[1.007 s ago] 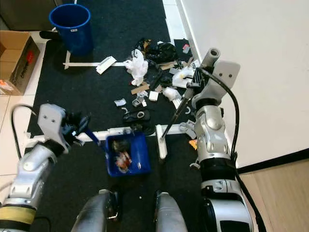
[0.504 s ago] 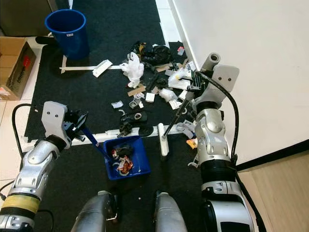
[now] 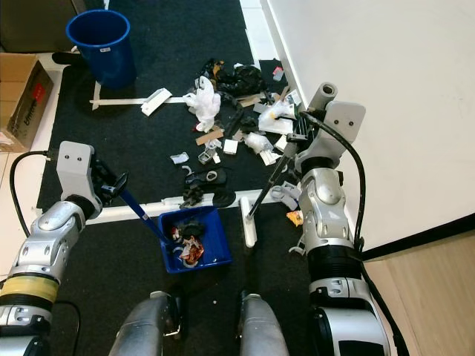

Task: Sweep floor

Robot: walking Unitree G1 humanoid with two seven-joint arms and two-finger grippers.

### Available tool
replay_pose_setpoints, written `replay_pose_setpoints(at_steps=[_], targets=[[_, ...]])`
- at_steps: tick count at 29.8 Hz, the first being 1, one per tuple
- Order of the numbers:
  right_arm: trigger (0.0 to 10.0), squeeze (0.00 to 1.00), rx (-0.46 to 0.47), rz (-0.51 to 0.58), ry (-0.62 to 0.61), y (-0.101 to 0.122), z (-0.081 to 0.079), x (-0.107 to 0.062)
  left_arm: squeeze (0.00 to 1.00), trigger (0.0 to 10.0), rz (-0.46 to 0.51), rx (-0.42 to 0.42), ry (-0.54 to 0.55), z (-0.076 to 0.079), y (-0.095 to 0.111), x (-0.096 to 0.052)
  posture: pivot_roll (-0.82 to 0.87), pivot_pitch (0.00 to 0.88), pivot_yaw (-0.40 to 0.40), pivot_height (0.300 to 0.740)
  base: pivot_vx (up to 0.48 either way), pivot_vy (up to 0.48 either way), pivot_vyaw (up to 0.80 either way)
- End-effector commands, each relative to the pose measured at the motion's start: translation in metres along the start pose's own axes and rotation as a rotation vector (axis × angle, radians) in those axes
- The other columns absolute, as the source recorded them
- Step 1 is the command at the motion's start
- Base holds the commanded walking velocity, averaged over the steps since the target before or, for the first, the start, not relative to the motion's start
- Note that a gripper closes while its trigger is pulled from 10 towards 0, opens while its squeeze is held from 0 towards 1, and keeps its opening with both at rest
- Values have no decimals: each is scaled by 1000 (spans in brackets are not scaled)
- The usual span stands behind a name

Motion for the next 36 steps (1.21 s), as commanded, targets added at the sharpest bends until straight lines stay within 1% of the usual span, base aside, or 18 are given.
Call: replay_pose_setpoints(at_steps=[1, 2, 3, 4, 6, 8, 10, 12, 13, 14, 15, 16, 25, 30, 32, 33, 35, 36], targets=[[10000, 0, 3, 40, -15, 8, 7, 0, 0, 10000, -24, -38, -17, -3, 2, -1, -6, 225, -54, 740, 0, 0, 0], [10000, 0, 3, 40, -15, 8, 7, 0, 0, 10000, -24, -38, -17, -3, 2, -1, -6, 225, -54, 740, 0, 0, 0], [10000, 0, 2, 40, -13, 8, 6, 0, 0, 10000, -36, -87, -36, -1, 3, 0, -6, 225, -54, 740, 0, 0, 0], [10000, 0, 2, 40, -13, 8, 6, 0, 0, 10000, -36, -87, -36, -1, 3, 0, -6, 225, -54, 740, 0, 0, 0], [10000, 0, 3, 42, -9, 9, 4, 1, 0, 10000, -66, -143, -68, 5, 3, 1, -5, 219, -53, 740, 0, 0, 0], [10000, 0, 3, 42, -9, 9, 4, 1, 0, 10000, -66, -143, -68, 5, 3, 1, -5, 219, -53, 740, 0, 0, 0], [10000, 0, 3, 43, -7, 9, 3, 1, 0, 10000, -96, -149, -106, 11, 1, 0, -4, 217, -50, 740, 0, 0, 0], [10000, 0, 3, 44, -6, 9, 3, 1, 0, 10000, -103, -147, -114, 13, 1, 0, -4, 217, -50, 740, 0, 0, 0], [10000, 0, 3, 44, -7, 9, 4, 1, 0, 9608, -116, -138, -118, 14, 0, -2, -2, 216, -48, 740, 0, 0, 0], [10000, 0, 2, 44, -8, 9, 5, 1, 0, 7529, -128, -129, -116, 14, -1, -3, 1, 216, -46, 740, 0, 0, 0], [10000, 0, 2, 43, -10, 8, 6, 0, 0, 4353, -142, -125, -112, 13, -2, -4, 1, 216, -46, 740, 0, 0, 0], [10000, 0, 2, 43, -10, 8, 6, 0, 0, 39, -153, -122, -106, 13, -3, -5, 4, 214, -45, 740, 0, 0, 0], [10000, 0, 4, 42, -1, 7, 2, 1, 0, 0, -198, -114, -105, 16, -7, -11, 11, 213, -42, 740, 0, 0, 0], [10000, 0, 5, 42, 0, 7, 2, 1, 0, 0, -206, -98, -80, 14, -9, -13, 14, 214, -42, 740, 0, 0, 0], [10000, 0, 5, 40, 0, 6, 1, 1, 0, 0, -184, -45, -87, 15, -6, -14, 13, 215, -42, 740, 0, 0, 0], [10000, 0, 5, 40, 0, 6, 1, 1, 0, 0, -184, -45, -87, 15, -6, -14, 13, 215, -42, 740, 0, 0, 0], [10000, 0, 5, 41, 1, 7, 1, 1, 0, 0, -103, 34, -68, 12, 6, -13, 12, 216, -39, 740, 0, 0, 0], [10000, 0, 5, 41, 1, 7, 1, 1, 0, 0, -103, 34, -68, 12, 6, -13, 12, 216, -39, 740, 0, 0, 0]])
Point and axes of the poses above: a point about 5 cm out from each wrist's last joint towards the gripper, its own x axis pointing out of the wrist towards the gripper, its own y axis along the axis of the wrist's last joint, z = x × y, the point moved 6 cm from there along x, pointing out of the wrist towards the gripper, and after that the axes turned 2 degrees about -x, right-handed, at the moved point
